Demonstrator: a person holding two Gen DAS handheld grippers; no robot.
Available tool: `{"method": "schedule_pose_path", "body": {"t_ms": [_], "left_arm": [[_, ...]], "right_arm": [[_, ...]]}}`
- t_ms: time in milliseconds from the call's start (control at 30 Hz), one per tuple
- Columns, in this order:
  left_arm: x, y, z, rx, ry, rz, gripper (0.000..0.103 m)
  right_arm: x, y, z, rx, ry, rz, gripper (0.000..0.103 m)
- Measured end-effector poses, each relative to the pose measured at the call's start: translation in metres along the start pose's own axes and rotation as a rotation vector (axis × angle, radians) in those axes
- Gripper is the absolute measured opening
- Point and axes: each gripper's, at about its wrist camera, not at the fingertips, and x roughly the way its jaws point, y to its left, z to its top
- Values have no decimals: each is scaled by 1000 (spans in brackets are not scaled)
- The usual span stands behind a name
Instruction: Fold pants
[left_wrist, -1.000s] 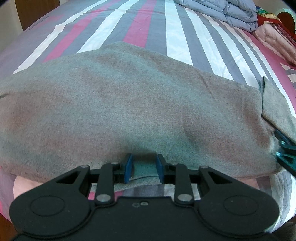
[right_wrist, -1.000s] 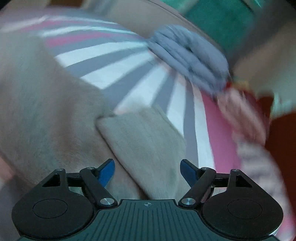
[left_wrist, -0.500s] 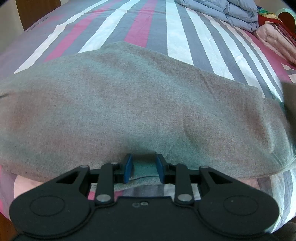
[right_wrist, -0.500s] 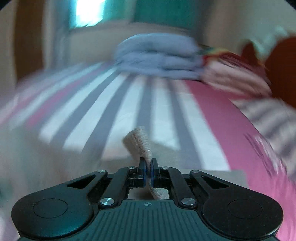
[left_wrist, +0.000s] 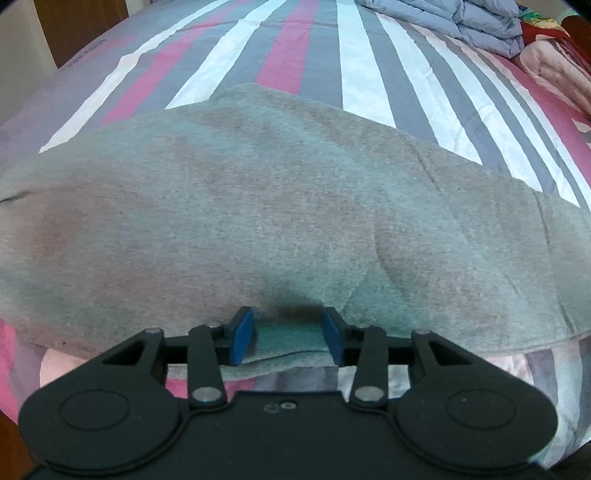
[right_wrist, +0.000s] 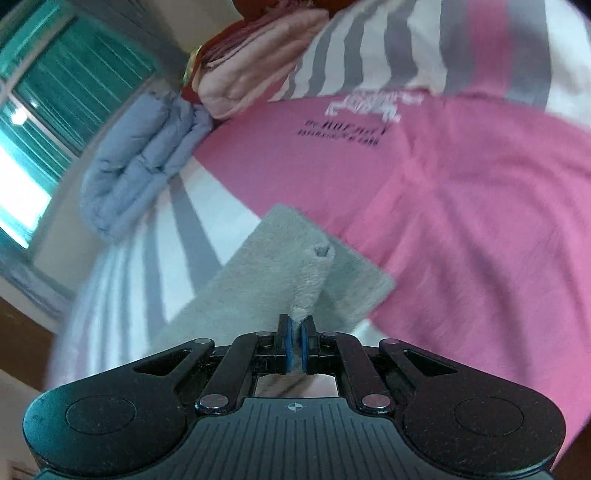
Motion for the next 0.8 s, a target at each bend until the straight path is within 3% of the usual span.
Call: {"method": "schedule_pose_path", "body": {"t_ms": [100, 233, 367, 500, 567, 633, 800], "left_arm": [[1, 0, -1, 0, -5, 16, 40], [0, 0, -2, -1, -8, 16, 42], [2, 1, -4, -12, -11, 21, 46], [1, 2, -5, -17, -13, 20, 47], [1, 2, -5, -16, -15, 20, 48], [1, 2, -5, -18, -18, 21, 48], [-1, 1, -6, -20, -25, 29, 51]], "right_arm": [[-1, -3, 4, 1, 24, -3, 5], [-1, 0, 8, -50, 16, -94, 5], [-2, 18, -2, -206, -6, -158, 5], [7, 14, -4, -202, 50, -188, 5], [-4, 18, -2, -209, 29, -187, 12], [-13, 28, 0, -237, -9, -197, 25], [-14, 76, -12, -447, -45, -139, 33]]}}
